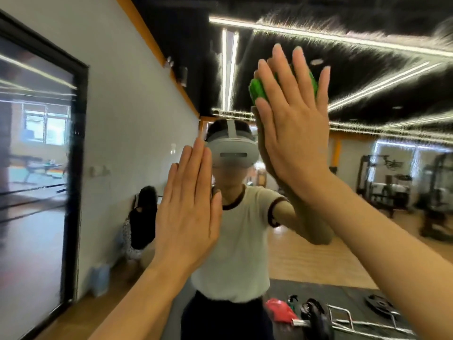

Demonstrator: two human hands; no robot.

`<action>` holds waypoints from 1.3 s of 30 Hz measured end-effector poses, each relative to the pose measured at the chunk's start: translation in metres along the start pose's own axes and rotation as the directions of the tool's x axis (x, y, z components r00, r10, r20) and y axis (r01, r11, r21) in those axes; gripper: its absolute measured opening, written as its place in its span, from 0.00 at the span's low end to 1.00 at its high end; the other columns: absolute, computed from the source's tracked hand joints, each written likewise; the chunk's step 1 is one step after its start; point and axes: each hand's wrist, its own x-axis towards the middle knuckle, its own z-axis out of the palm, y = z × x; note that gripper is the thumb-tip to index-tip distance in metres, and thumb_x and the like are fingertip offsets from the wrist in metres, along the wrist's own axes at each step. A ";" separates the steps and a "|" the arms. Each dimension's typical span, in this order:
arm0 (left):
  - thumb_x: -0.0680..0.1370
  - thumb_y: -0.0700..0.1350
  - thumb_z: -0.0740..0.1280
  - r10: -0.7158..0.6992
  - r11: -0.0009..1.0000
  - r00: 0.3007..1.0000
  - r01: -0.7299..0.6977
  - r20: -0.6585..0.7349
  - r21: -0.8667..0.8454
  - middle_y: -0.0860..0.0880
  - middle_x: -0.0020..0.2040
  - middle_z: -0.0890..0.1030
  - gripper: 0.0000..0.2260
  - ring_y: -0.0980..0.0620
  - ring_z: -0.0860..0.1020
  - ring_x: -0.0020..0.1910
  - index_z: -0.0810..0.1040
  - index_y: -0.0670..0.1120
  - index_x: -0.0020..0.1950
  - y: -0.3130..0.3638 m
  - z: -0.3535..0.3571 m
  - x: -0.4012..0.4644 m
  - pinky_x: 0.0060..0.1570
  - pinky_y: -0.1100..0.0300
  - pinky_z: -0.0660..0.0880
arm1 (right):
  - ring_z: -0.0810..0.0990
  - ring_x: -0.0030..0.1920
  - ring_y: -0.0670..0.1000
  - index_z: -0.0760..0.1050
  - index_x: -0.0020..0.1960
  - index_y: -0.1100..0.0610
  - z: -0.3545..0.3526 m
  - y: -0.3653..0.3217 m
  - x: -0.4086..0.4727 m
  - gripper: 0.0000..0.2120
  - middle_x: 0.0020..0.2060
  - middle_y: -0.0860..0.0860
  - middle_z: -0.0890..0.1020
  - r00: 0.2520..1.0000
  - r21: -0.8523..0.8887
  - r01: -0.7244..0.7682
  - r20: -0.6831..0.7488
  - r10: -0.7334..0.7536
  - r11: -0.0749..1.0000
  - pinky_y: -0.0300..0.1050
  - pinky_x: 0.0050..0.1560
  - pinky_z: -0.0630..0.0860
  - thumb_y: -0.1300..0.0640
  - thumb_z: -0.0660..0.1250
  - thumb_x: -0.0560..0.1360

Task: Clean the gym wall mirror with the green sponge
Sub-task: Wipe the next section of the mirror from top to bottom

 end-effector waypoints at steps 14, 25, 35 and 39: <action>0.84 0.44 0.52 0.053 0.993 0.998 -0.050 0.025 -0.105 0.42 0.82 0.54 0.27 0.49 0.48 0.82 0.53 0.39 0.82 0.015 0.002 -0.006 0.80 0.56 0.41 | 0.59 0.79 0.59 0.63 0.79 0.55 -0.006 -0.027 -0.068 0.23 0.78 0.56 0.64 0.998 0.045 0.031 0.053 -0.033 0.998 0.60 0.78 0.47 0.51 0.52 0.85; 0.84 0.45 0.51 0.070 0.996 0.997 -0.068 0.025 -0.053 0.40 0.82 0.56 0.26 0.44 0.52 0.82 0.54 0.38 0.82 0.020 0.008 -0.009 0.81 0.53 0.44 | 0.50 0.81 0.58 0.54 0.81 0.61 -0.030 0.061 -0.115 0.26 0.81 0.58 0.56 0.892 -0.016 -0.451 -0.042 0.450 0.893 0.61 0.79 0.40 0.52 0.47 0.86; 0.84 0.44 0.51 0.069 0.996 0.997 -0.068 0.024 -0.056 0.40 0.82 0.55 0.26 0.45 0.53 0.82 0.52 0.38 0.81 0.020 0.005 -0.010 0.81 0.54 0.44 | 0.48 0.79 0.51 0.58 0.80 0.61 -0.020 0.000 -0.127 0.25 0.79 0.59 0.61 0.992 0.035 0.019 0.126 -0.023 0.999 0.53 0.79 0.35 0.55 0.55 0.84; 0.84 0.44 0.50 0.070 0.997 0.997 -0.069 0.015 -0.029 0.38 0.82 0.56 0.26 0.42 0.53 0.81 0.54 0.37 0.81 0.022 0.005 -0.010 0.81 0.53 0.45 | 0.48 0.81 0.55 0.51 0.81 0.59 -0.029 0.036 -0.150 0.26 0.80 0.58 0.56 0.904 0.016 -0.427 0.015 0.427 0.904 0.58 0.79 0.38 0.53 0.49 0.85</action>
